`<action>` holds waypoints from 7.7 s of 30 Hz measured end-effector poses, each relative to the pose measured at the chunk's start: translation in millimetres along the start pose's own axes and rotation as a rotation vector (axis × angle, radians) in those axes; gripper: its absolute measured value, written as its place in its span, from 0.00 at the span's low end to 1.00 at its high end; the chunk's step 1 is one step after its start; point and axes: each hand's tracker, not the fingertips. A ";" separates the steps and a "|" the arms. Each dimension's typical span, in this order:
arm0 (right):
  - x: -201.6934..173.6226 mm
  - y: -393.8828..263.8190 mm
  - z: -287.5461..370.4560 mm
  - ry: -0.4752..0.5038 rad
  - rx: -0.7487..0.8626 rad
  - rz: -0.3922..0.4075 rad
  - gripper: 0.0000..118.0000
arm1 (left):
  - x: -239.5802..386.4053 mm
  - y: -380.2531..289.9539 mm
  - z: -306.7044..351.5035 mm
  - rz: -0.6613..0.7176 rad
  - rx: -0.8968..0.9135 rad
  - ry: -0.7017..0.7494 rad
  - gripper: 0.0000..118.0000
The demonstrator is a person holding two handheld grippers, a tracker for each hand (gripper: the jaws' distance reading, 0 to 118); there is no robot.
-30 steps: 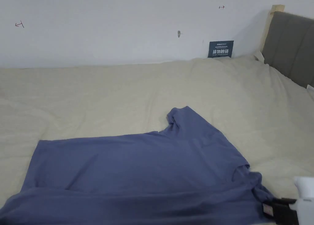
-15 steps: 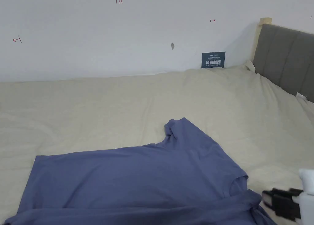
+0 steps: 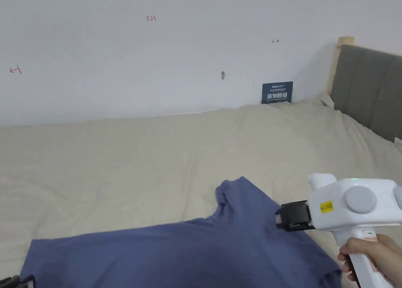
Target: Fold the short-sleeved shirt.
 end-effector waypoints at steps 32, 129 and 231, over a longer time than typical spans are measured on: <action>10.2 45.7 -72.4 -0.086 -0.073 -0.020 0.00 | -57.1 83.3 -205.3 0.009 -0.367 0.112 0.88; -194.0 -205.1 81.4 0.193 0.290 0.230 0.00 | -151.0 -88.7 -39.6 0.587 -0.372 -0.615 0.09; -72.0 -231.2 116.4 0.166 0.358 0.023 0.00 | 0.6 -60.1 -12.7 0.238 -0.489 -0.562 1.00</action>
